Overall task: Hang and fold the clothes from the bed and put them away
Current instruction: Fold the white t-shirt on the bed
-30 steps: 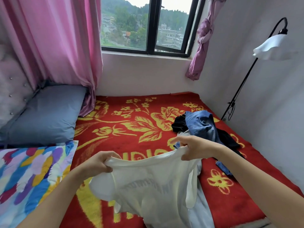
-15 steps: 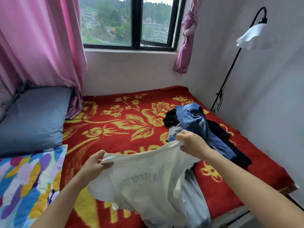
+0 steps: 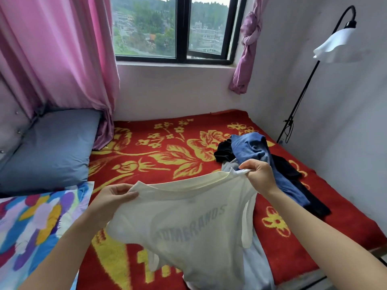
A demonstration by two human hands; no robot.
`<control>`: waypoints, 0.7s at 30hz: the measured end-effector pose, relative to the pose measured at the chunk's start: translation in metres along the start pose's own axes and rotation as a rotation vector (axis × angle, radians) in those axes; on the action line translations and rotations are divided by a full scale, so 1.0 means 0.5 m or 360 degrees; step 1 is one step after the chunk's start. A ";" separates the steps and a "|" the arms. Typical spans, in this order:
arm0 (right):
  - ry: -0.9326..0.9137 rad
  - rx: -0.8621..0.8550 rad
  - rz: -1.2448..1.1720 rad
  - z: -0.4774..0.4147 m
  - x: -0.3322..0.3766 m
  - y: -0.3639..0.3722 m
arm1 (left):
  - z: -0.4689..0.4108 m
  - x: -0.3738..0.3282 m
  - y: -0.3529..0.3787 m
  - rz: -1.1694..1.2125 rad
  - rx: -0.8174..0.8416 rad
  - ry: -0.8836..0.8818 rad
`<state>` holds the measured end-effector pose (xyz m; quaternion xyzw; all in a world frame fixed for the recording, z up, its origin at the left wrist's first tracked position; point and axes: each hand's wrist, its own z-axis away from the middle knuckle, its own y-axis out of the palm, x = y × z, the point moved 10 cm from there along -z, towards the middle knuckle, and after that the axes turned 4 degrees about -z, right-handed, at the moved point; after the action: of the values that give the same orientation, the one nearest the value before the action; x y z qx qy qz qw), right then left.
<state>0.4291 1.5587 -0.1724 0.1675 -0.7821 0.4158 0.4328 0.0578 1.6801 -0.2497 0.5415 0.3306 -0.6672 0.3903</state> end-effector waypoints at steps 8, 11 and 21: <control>-0.0202 -0.0163 -0.0089 -0.043 0.137 -0.027 | 0.104 -0.266 -0.085 -0.0870 -0.1132 0.1008; -0.0364 -0.0224 0.0048 -0.056 0.228 -0.036 | 0.149 -0.338 -0.105 -0.0842 -0.1445 0.1224; -0.0855 0.0572 0.0985 -0.022 0.288 0.088 | 0.181 -0.324 -0.179 -0.0989 -0.1330 0.1019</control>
<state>0.3257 1.6076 -0.0740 0.1001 -0.7954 0.5968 0.0336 -0.0452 1.6709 -0.0716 0.3947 0.8077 -0.3678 0.2380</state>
